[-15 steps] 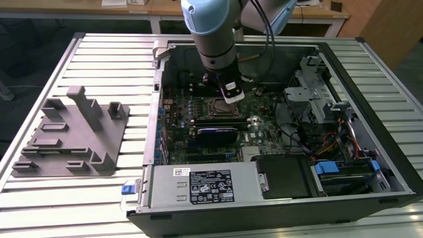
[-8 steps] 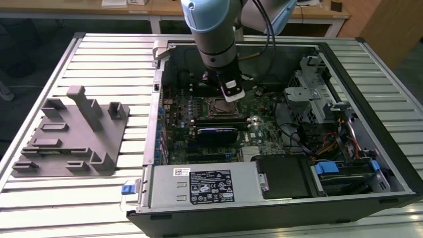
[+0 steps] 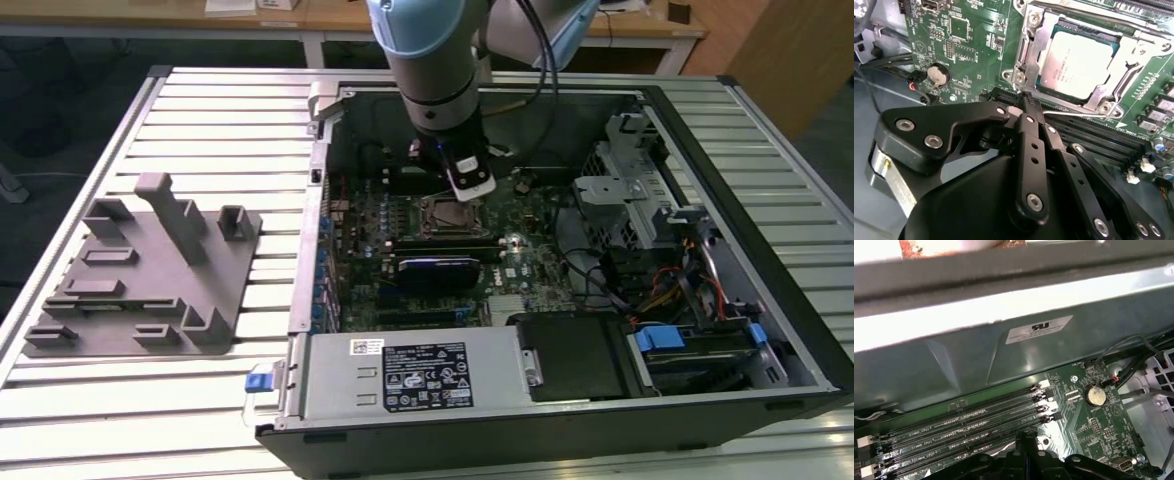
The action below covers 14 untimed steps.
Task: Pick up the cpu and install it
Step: 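Install the first cpu locking lever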
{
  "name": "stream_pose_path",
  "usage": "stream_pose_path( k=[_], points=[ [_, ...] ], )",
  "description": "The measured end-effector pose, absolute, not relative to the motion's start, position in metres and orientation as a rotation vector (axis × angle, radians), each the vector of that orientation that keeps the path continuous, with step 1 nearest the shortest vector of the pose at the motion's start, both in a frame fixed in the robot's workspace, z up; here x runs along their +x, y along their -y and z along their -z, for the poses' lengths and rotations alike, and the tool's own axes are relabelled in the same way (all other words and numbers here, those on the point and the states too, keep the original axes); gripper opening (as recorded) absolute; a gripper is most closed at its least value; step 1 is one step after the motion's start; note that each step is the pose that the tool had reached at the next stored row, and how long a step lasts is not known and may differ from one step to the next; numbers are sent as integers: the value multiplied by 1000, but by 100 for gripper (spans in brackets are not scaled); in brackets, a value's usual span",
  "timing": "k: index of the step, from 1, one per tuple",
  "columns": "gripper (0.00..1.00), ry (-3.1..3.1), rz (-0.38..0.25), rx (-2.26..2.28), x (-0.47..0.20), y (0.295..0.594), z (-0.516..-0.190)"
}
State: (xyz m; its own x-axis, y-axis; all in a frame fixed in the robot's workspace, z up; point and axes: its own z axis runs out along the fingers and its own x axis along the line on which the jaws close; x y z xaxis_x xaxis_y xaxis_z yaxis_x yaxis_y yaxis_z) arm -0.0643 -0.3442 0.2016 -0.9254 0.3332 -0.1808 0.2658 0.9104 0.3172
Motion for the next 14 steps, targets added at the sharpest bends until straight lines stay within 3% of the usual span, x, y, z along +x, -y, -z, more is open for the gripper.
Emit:
stream_pose_path(
  k=[14],
  points=[
    [11,-2837,-488,460,-73,344,-202]
  ],
)
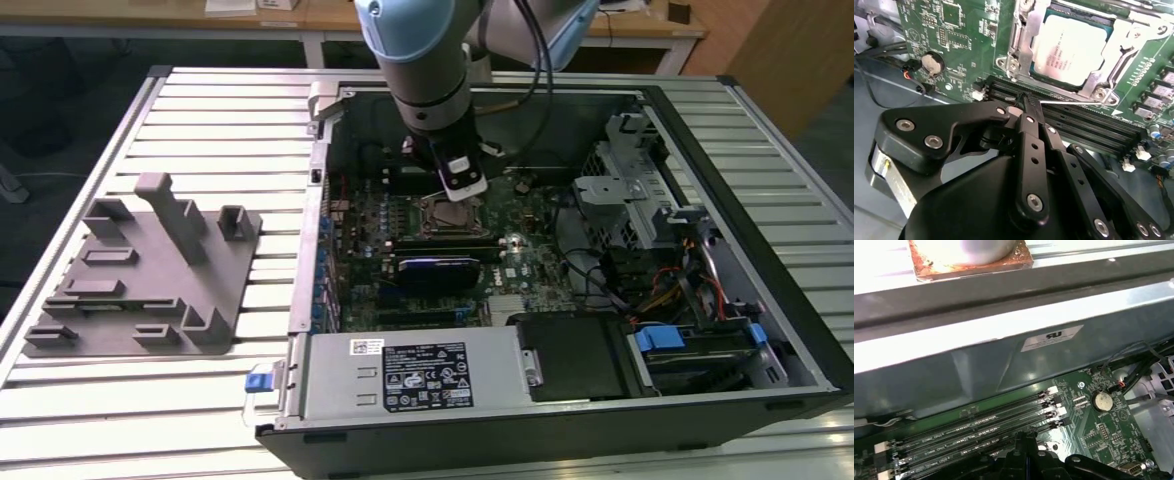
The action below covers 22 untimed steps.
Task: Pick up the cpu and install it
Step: 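Install the first cpu locking lever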
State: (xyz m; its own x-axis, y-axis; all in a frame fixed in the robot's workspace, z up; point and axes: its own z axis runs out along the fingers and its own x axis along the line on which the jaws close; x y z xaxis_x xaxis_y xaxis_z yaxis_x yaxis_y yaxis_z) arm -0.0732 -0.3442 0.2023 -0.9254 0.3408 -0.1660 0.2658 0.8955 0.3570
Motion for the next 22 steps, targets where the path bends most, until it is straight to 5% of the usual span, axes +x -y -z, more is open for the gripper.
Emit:
stream_pose_path(
  k=[22],
  points=[
    [11,-2837,-491,460,-78,342,-193]
  ],
)
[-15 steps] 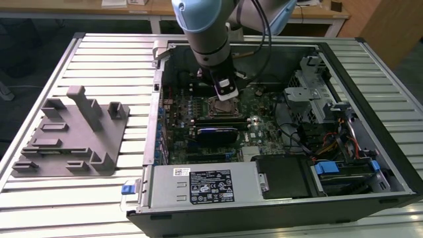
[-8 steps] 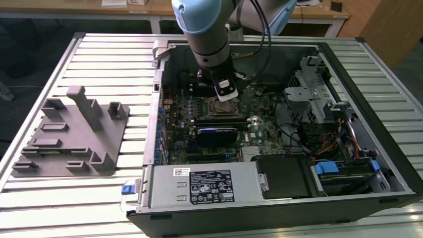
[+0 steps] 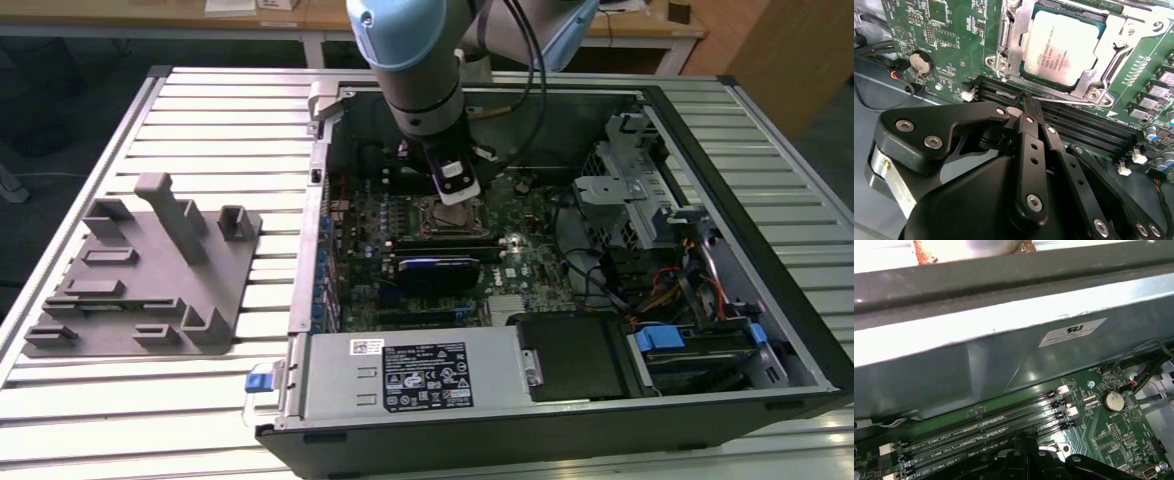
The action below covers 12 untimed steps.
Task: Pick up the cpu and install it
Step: 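Install the first cpu locking lever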
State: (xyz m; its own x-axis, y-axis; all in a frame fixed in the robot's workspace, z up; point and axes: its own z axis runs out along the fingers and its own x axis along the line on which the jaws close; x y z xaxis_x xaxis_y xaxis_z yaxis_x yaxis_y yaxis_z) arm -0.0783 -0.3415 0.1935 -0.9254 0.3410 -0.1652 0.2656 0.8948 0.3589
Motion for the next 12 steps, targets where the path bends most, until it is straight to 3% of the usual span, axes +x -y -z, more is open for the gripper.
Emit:
stream_pose_path(
  k=[12],
  points=[
    [11,-2837,-488,460,-78,341,-189]
  ],
)
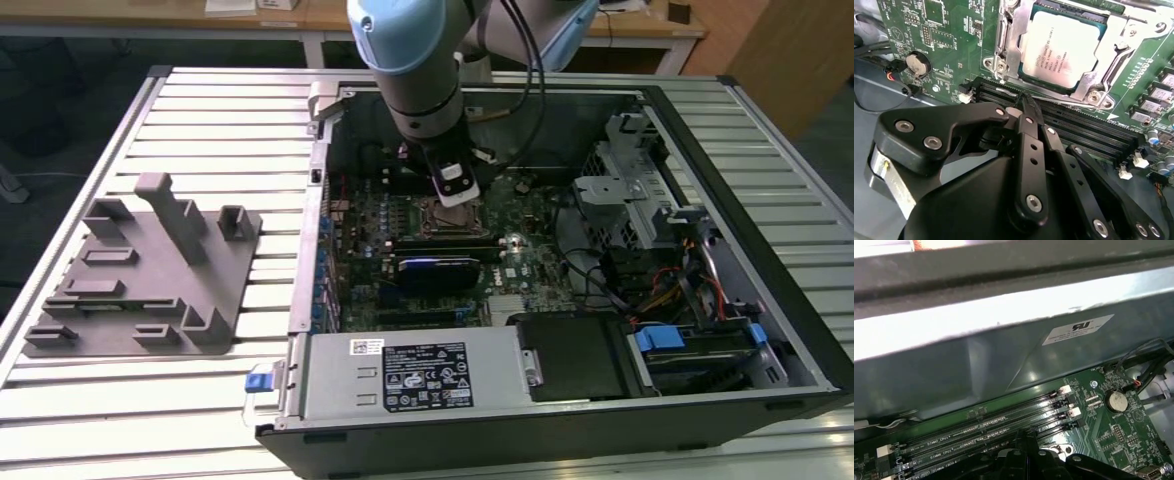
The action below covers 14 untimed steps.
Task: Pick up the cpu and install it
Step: 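Install the first cpu locking lever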
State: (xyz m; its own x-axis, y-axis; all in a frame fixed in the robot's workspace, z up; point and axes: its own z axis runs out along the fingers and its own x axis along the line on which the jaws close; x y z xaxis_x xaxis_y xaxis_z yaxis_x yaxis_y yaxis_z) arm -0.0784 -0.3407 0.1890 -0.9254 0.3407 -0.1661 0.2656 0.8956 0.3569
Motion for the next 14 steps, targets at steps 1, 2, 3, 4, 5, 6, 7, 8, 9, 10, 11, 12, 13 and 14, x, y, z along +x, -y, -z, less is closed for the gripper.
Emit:
stream_pose_path(
  k=[1,2,3,4,5,6,7,8,9,10,11,12,13,14],
  points=[
    [11,-2837,-487,460,-78,341,-188],
    [11,-2837,-487,460,-78,341,-188],
    [11,-2838,-487,460,-78,341,-188],
    [11,-2838,-486,460,-78,341,-187],
    [11,-2838,-486,460,-78,341,-187],
    [11,-2837,-486,460,-78,341,-187],
    [11,-2837,-486,460,-78,342,-186],
    [11,-2838,-485,460,-78,342,-186],
    [11,-2838,-485,460,-78,342,-186],
    [11,-2838,-485,460,-78,342,-185],
    [11,-2837,-485,460,-78,342,-185],
    [11,-2837,-485,460,-78,342,-185],
    [11,-2837,-486,460,-78,343,-185],
    [11,-2837,-485,460,-78,343,-185]
  ],
)
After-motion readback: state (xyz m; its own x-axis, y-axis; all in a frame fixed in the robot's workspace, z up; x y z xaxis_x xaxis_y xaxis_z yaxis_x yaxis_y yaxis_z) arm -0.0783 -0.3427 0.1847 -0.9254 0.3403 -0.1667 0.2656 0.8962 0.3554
